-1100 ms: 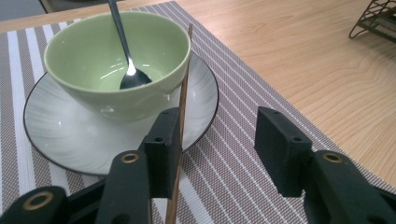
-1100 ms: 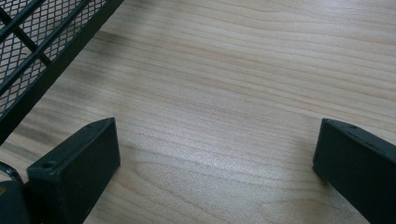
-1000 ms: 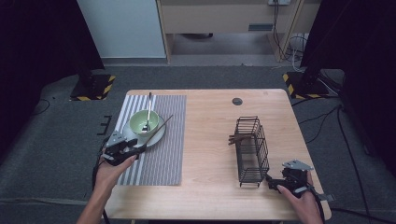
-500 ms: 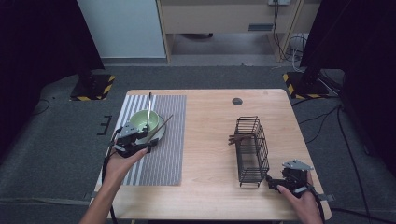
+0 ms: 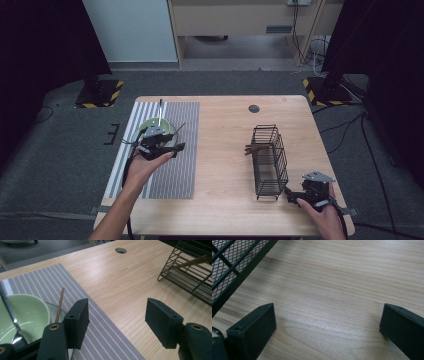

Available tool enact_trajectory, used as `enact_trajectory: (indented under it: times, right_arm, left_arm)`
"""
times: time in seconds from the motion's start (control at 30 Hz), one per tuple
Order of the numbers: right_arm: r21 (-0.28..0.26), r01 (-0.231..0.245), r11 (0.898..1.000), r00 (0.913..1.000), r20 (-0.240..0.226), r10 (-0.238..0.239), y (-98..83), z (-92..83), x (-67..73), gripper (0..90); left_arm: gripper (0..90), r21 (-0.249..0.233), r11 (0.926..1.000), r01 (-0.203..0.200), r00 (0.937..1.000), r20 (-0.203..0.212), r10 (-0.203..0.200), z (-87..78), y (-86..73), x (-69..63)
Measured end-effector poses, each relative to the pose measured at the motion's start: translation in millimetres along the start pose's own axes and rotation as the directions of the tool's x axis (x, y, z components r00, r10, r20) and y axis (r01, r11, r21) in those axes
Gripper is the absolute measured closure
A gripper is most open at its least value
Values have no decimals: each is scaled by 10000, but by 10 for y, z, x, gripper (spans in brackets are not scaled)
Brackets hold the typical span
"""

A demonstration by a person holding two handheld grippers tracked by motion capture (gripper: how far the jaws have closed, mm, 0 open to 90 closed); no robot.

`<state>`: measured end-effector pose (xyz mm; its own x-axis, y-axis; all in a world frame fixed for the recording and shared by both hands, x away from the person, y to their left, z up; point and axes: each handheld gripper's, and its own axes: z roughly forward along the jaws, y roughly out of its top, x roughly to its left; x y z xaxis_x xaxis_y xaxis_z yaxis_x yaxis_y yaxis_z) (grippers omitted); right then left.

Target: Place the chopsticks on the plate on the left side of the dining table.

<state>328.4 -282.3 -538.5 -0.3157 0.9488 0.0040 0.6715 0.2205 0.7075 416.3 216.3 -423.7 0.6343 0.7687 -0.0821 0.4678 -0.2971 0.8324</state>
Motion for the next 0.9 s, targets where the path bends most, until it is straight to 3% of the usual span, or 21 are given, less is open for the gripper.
enact_trajectory:
  times: [0.47,0.9]
  right_arm:
    - [3,9,10000,10000,-1,-9,0,-1,0,7]
    - [-7,13,10000,10000,2,-13,-5,-6,5,10]
  left_arm:
    - [346,238,9992,-336,9988,375,327,232,193,-260]
    - [341,128,9976,-687,9953,696,676,361,364,-504]
